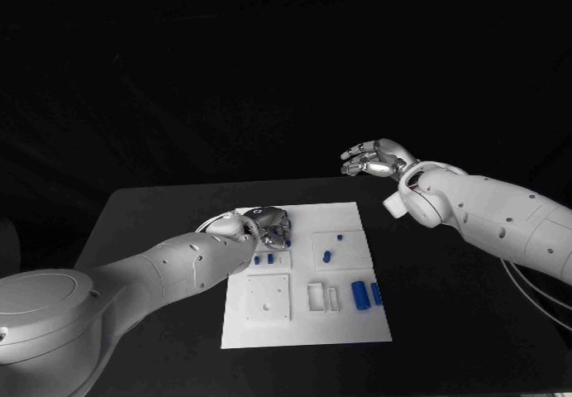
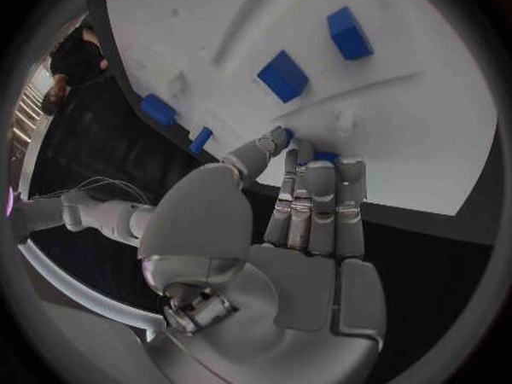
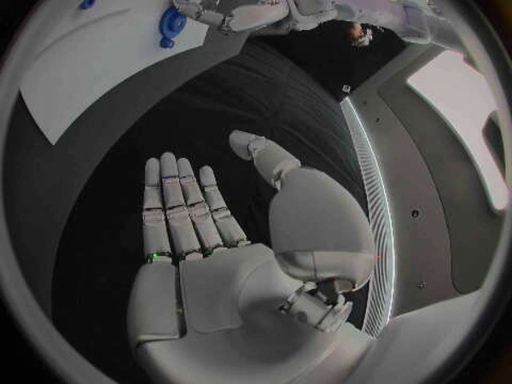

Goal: Assemble the parts on the task board

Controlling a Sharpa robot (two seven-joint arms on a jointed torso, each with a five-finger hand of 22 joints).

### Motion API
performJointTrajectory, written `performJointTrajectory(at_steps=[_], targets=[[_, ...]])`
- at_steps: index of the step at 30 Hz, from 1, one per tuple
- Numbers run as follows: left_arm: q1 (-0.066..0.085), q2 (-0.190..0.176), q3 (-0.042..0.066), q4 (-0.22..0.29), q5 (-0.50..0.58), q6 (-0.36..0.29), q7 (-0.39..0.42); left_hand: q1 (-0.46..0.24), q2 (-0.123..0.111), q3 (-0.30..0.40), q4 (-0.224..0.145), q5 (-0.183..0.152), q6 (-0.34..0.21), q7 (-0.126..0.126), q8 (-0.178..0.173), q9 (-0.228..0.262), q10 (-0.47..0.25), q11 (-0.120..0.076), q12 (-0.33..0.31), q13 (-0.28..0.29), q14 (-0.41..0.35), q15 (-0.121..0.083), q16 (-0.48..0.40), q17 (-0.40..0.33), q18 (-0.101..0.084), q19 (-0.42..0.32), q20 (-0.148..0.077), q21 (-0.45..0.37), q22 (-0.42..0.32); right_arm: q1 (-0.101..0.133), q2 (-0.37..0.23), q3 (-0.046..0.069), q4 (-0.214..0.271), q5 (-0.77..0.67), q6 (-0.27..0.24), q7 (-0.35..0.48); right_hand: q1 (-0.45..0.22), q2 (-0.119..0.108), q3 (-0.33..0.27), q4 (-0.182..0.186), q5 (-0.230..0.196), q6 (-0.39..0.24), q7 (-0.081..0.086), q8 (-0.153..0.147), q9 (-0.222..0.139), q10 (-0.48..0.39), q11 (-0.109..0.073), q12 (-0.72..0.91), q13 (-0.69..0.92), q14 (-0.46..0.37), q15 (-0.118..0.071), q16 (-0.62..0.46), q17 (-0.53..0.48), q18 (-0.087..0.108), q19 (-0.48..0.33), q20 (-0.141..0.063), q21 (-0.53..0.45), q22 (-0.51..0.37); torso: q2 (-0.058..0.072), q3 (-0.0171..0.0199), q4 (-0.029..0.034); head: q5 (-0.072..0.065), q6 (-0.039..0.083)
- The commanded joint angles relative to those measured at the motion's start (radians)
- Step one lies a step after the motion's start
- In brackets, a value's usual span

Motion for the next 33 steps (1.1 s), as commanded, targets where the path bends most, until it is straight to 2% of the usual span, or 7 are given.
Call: performJointTrajectory(at_steps=[1,10,21,27,33], targets=[[-0.016,0.004,-0.006,0.002,0.015,0.066,0.004,-0.001,-0.002,0.001,-0.009,-0.007,-0.011,0.005,-0.005,-0.004,-0.011,0.005,-0.01,-0.004,0.007,0.004,0.004,-0.001,0.087,0.002,-0.005,0.004,0.018,0.0,0.002,0.0,0.001,-0.001,0.016,0.009,-0.008,0.001,-0.006,-0.002,0.005,0.004,0.028,0.006,-0.002,-0.005,0.0,-0.005,-0.001,-0.008,0.0,-0.002,-0.002,0.009,-0.01,0.0,-0.007,0.002,0.0,0.0001,0.0009,0.0,0.0],[-0.017,0.005,-0.006,0.007,0.015,0.056,0.009,0.002,-0.021,-0.004,-0.019,-0.012,-0.039,0.017,-0.019,-0.018,-0.026,0.013,-0.028,-0.01,0.006,0.012,0.005,-0.005,0.09,0.002,0.001,0.005,0.016,0.0,0.002,0.0,0.001,-0.001,0.016,0.009,-0.008,0.001,-0.007,-0.002,0.005,0.004,0.028,0.006,-0.002,-0.005,0.0,-0.005,-0.001,-0.008,0.0,-0.002,-0.002,0.009,-0.01,0.0,-0.008,0.002,0.0,0.0,0.002,-0.004,-0.001],[-0.017,0.009,-0.006,0.016,0.012,0.047,0.011,0.005,-0.022,-0.003,-0.018,-0.012,-0.038,0.017,-0.018,-0.021,-0.035,0.017,-0.036,-0.013,0.007,0.015,0.008,-0.006,0.092,0.003,0.005,0.006,0.015,0.001,0.002,0.0,0.001,-0.001,0.016,0.009,-0.008,0.002,-0.007,-0.003,0.004,0.004,0.028,0.006,-0.002,-0.005,0.0,-0.005,-0.001,-0.009,0.0,-0.002,-0.002,0.009,-0.011,0.0,-0.008,0.003,0.0,-0.0003,0.0011,-0.003,0.001],[-0.017,0.011,-0.006,0.023,-0.007,0.04,0.011,0.007,-0.015,-0.001,-0.017,-0.01,-0.026,0.013,-0.009,-0.021,-0.029,0.016,-0.036,-0.013,0.01,0.015,0.012,-0.007,0.095,0.006,0.006,0.009,0.015,0.001,0.002,0.0,0.001,-0.001,0.015,0.009,-0.007,0.002,-0.007,-0.003,0.004,0.004,0.028,0.006,-0.002,-0.005,0.0,-0.005,-0.001,-0.009,0.0,-0.002,-0.002,0.009,-0.011,0.0,-0.009,0.003,0.0,0.0001,0.0024,-0.004,0.001],[-0.017,0.013,-0.006,0.027,-0.018,0.043,0.002,0.008,-0.01,-0.001,-0.017,-0.009,-0.015,0.008,-0.002,-0.021,-0.021,0.014,-0.035,-0.012,0.014,0.013,0.015,-0.008,0.097,0.009,0.005,0.011,0.014,0.002,0.002,0.0,0.001,-0.001,0.015,0.01,-0.007,0.002,-0.007,-0.003,0.004,0.005,0.027,0.006,-0.002,-0.005,0.0,-0.005,-0.001,-0.009,0.0,-0.002,-0.002,0.009,-0.011,0.0,-0.009,0.004,0.001,-0.0001,0.0009,-0.004,0.001]])
